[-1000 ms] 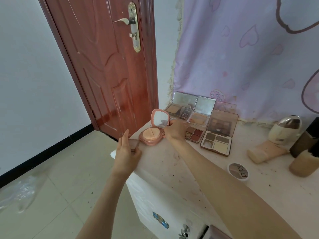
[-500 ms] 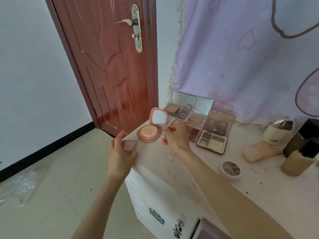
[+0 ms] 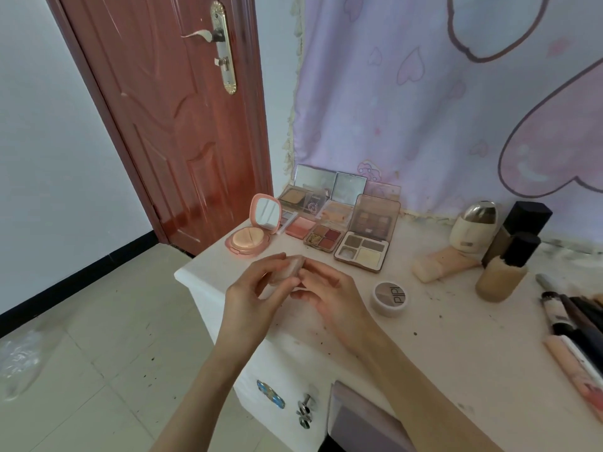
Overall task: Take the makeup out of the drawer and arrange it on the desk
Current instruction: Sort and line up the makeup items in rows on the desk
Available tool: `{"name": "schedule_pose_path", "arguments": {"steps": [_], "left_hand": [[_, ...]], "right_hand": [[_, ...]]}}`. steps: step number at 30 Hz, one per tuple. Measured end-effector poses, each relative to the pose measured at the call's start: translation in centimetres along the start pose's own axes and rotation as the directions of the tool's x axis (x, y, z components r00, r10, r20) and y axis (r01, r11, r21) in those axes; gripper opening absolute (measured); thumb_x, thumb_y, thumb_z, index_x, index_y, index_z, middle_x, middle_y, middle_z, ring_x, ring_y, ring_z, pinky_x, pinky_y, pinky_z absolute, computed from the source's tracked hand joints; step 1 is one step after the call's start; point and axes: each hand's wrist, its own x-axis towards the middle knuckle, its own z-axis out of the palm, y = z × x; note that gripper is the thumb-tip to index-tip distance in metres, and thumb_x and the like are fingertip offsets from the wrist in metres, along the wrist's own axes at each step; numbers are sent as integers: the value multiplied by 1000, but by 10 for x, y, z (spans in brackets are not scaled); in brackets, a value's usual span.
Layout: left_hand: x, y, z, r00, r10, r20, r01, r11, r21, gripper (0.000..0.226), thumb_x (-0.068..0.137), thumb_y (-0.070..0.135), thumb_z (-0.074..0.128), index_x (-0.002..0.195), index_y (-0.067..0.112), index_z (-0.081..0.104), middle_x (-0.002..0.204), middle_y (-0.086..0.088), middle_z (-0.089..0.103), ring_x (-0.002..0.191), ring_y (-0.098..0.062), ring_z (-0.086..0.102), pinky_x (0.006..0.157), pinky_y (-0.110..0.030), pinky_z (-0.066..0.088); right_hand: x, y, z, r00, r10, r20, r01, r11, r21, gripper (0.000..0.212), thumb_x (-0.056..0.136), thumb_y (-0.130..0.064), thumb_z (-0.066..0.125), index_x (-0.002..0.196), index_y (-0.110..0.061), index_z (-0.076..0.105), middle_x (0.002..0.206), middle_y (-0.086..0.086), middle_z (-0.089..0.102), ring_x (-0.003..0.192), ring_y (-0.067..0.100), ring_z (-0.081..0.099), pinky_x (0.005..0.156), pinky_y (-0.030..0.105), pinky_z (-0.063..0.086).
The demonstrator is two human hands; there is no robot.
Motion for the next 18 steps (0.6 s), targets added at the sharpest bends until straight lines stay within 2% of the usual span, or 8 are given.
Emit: {"name": "schedule_pose_path", "arguments": {"steps": [2, 4, 7, 10, 13, 15, 18], "left_hand": [[0, 3, 2, 1000, 7, -13, -6, 999, 48, 25, 69, 37, 69, 95, 35, 69, 109, 16, 66, 105, 1, 60, 95, -24, 47], [0, 4, 2, 999, 33, 4, -33, 993, 115, 25, 72, 35, 68, 97, 33, 70, 113, 13, 66, 108, 2, 58, 98, -25, 45], [3, 3, -1, 992, 95, 79, -112, 965, 239, 28, 82, 19, 65, 108, 29, 67, 121, 11, 61, 114, 1, 54, 99, -15, 39], [7, 4, -4, 982, 140, 125, -173, 931, 320, 35, 86, 7, 61, 116, 25, 63, 121, 10, 61, 116, -4, 53, 98, -9, 36], [8, 11, -5, 990, 134, 52, -144, 939, 312, 35, 82, 14, 64, 113, 32, 60, 104, 18, 63, 104, -3, 57, 89, -4, 36], [8, 15, -4, 988, 153, 31, -155, 936, 315, 34, 78, 23, 64, 111, 30, 62, 98, 18, 64, 97, 0, 57, 85, -3, 38], [7, 20, -3, 982, 185, 44, -189, 927, 325, 35, 74, 30, 65, 109, 27, 65, 90, 10, 66, 84, -2, 59, 79, -8, 43]], "right_hand": [[1, -1, 0, 1000, 0, 11, -1, 998, 70, 23, 87, -14, 56, 104, -16, 72, 110, 14, 68, 107, 28, 63, 89, 33, 50], [2, -1, -2, 999, 22, 24, -25, 990, 139, 22, 88, -9, 55, 100, -13, 73, 108, 12, 69, 106, 25, 64, 90, 30, 50], [4, -3, -6, 997, 61, 47, -71, 966, 247, 28, 90, 0, 51, 94, -15, 76, 100, 6, 72, 100, 17, 66, 85, 24, 51], [6, -6, -8, 994, 78, 79, -100, 943, 317, 23, 87, 1, 53, 101, -6, 71, 104, 9, 70, 105, 21, 63, 91, 28, 51], [6, -10, -8, 991, 74, 111, -107, 939, 328, 33, 81, -3, 59, 114, 2, 62, 113, 13, 67, 110, 24, 61, 96, 32, 48], [6, -11, -9, 992, 69, 110, -99, 948, 304, 35, 84, 2, 57, 119, 4, 58, 118, 14, 64, 112, 25, 60, 97, 33, 48], [4, -14, -9, 992, 60, 108, -82, 973, 217, 25, 87, 4, 53, 111, -1, 63, 104, 6, 69, 102, 20, 63, 88, 28, 51]]}}
